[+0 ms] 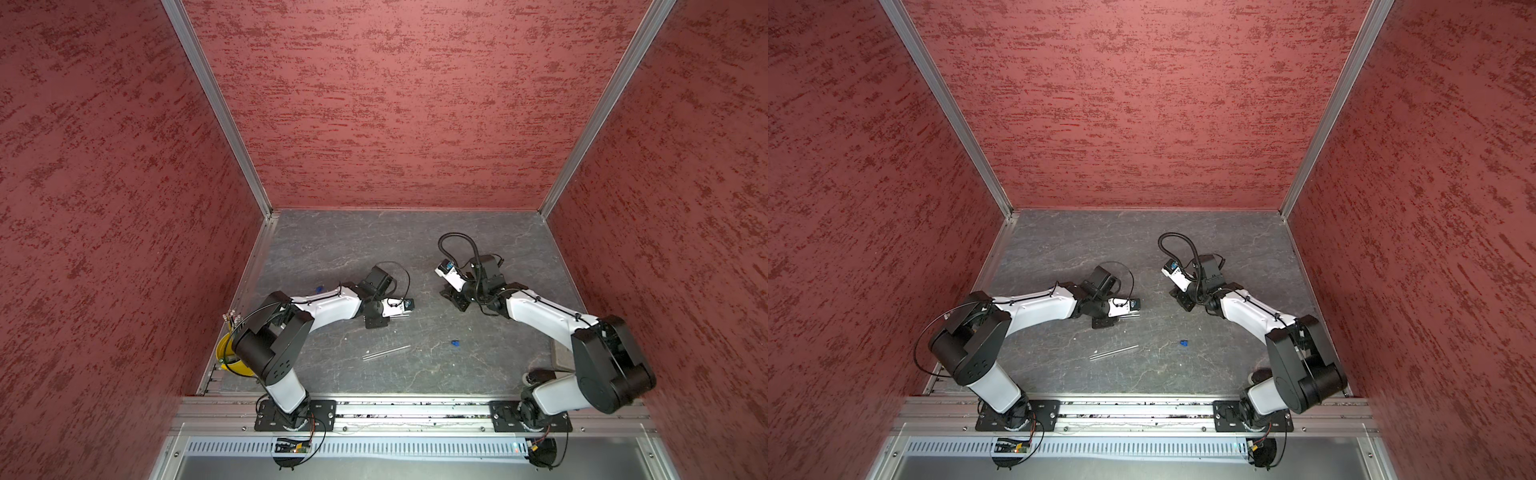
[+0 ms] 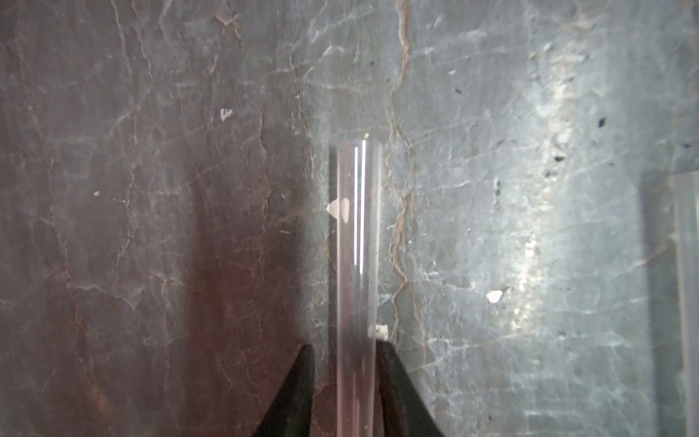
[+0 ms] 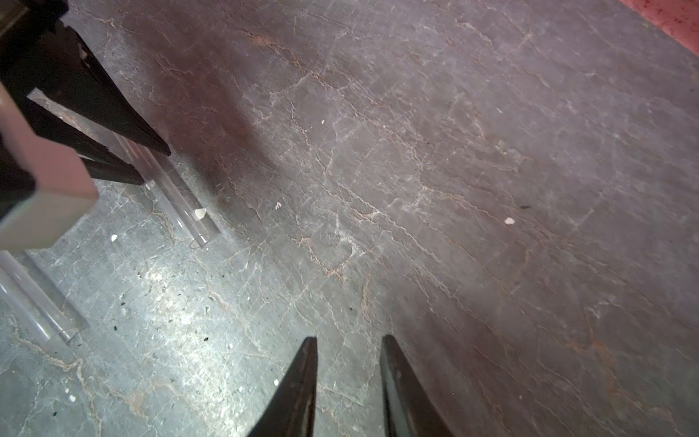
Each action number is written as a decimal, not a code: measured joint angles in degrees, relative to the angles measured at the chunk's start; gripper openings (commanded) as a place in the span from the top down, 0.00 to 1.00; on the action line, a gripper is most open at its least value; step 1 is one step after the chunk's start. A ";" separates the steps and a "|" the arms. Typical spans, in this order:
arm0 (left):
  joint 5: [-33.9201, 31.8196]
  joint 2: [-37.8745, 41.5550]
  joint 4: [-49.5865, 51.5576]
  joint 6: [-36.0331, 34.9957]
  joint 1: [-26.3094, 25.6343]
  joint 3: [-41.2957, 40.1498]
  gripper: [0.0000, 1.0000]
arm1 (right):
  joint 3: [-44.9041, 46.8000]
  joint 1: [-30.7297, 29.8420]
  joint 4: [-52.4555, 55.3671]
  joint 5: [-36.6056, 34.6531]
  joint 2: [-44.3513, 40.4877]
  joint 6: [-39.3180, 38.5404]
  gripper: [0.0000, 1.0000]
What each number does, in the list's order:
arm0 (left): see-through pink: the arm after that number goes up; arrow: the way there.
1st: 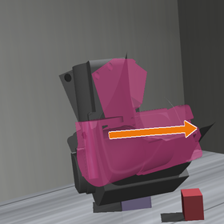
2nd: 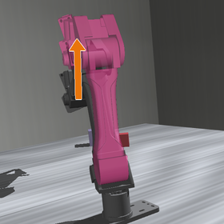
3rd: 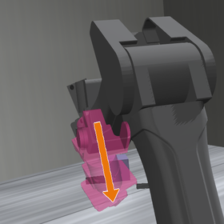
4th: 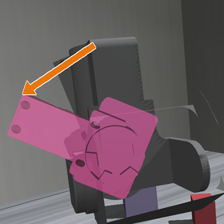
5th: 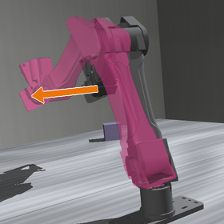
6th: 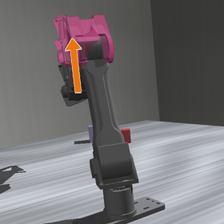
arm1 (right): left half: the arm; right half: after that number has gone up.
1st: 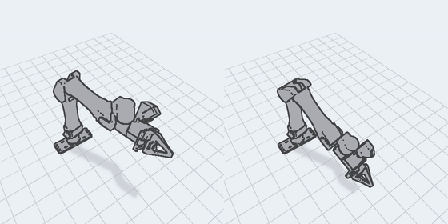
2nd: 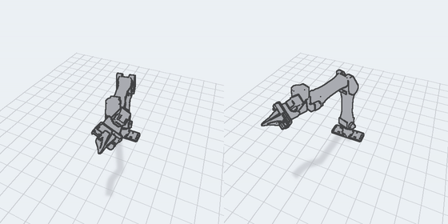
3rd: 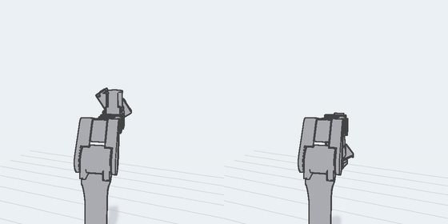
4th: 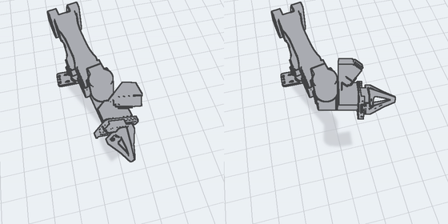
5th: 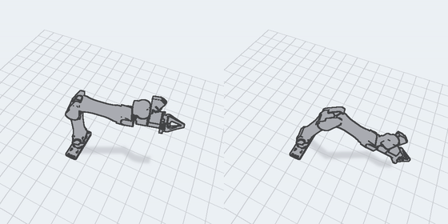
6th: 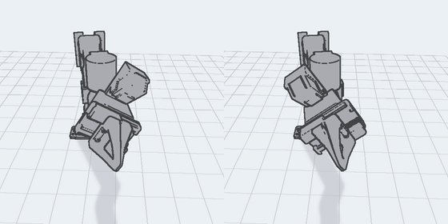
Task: Insert stoppers into test tubes
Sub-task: Place the test tube at the center of the board.
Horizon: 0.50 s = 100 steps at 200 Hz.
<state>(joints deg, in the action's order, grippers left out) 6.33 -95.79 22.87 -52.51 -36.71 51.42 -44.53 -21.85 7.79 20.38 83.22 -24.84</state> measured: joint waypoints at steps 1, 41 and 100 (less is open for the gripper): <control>0.00 0.00 0.02 0.04 0.00 0.00 0.62 | 0.07 0.02 -0.04 0.00 -0.07 0.00 0.65; 0.24 1.79 0.39 1.20 -0.07 0.00 0.54 | 0.90 0.61 -1.16 0.02 -3.26 0.50 0.63; 0.74 5.90 2.62 2.86 1.40 0.00 0.47 | 1.53 0.63 -1.22 0.02 -4.37 0.55 0.62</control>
<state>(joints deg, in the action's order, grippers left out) 7.07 -89.89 25.50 -49.65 -35.31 51.42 -43.00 -21.21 6.57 20.40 78.85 -24.29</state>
